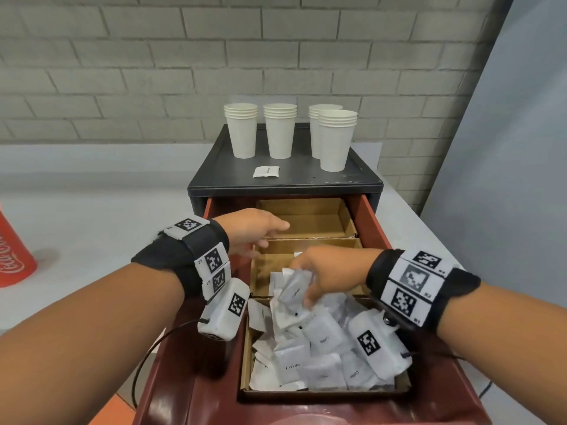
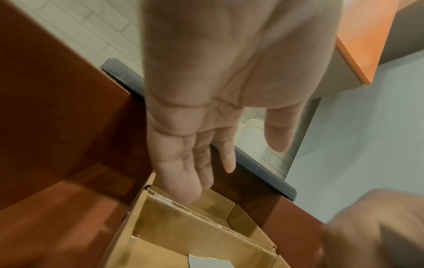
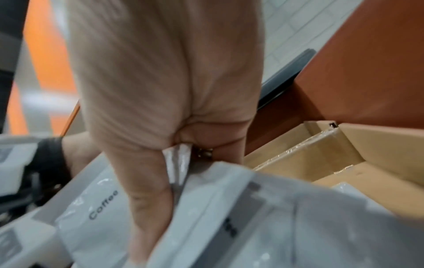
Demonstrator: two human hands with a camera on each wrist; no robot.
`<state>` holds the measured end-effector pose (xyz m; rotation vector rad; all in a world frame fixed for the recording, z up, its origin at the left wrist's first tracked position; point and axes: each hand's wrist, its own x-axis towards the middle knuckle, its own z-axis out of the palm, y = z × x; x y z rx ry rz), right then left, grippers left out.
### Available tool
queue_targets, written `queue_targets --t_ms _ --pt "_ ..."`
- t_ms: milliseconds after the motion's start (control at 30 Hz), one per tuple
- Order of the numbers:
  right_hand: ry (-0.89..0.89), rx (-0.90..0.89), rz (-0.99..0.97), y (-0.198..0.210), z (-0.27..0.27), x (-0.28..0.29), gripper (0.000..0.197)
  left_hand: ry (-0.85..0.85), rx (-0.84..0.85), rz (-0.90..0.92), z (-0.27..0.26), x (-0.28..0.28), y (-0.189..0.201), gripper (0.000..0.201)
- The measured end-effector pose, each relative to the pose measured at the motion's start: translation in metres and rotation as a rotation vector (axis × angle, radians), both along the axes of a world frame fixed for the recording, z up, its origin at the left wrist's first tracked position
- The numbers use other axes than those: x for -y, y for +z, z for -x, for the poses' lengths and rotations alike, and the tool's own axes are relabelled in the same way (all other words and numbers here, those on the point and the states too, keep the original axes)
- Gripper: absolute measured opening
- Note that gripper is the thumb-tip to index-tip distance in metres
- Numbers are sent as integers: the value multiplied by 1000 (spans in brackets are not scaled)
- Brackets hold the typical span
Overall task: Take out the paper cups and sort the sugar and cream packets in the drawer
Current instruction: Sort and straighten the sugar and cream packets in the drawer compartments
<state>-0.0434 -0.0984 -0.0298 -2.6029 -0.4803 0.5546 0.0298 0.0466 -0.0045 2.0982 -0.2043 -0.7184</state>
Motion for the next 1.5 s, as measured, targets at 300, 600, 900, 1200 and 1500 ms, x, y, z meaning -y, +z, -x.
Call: queue_targets --t_ms 300,600,900,1200,1500 --pt "-147 -38 -370 6 -3 5 22 -38 -153 200 0 -1 -9 46" --pt "-300 -74 -776 19 -6 18 33 -149 -442 455 -1 -2 -7 73" --pt "-543 -14 -1137 19 -30 13 36 -140 -467 681 0 5 -4 57" --pt "-548 -40 -1168 19 -43 -8 40 26 -409 711 -8 7 -11 29" --pt "-755 252 -920 27 -58 -13 21 142 -274 865 -9 12 -13 18"
